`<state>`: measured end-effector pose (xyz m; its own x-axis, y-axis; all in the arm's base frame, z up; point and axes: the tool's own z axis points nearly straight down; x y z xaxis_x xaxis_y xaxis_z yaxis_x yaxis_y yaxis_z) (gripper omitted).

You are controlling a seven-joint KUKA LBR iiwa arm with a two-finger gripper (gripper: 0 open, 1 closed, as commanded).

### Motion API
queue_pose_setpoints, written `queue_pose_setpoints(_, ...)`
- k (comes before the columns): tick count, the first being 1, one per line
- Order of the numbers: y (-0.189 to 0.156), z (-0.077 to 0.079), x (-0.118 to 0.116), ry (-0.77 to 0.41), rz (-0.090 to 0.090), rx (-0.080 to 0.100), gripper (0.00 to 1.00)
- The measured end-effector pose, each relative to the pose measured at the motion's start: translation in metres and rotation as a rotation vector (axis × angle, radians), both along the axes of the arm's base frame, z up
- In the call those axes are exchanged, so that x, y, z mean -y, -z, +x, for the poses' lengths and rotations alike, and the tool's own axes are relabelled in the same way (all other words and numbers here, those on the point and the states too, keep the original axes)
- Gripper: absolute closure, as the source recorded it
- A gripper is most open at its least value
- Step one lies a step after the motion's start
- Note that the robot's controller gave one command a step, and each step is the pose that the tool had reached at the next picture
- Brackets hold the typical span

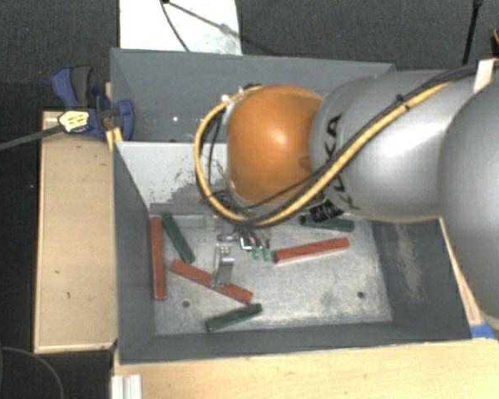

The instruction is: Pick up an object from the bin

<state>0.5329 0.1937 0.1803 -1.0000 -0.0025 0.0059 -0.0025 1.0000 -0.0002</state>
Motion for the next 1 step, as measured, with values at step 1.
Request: queue_pose_setpoints(1,0.1138,-0.0214,0.012,0.022,-0.001,0.001,0.0)
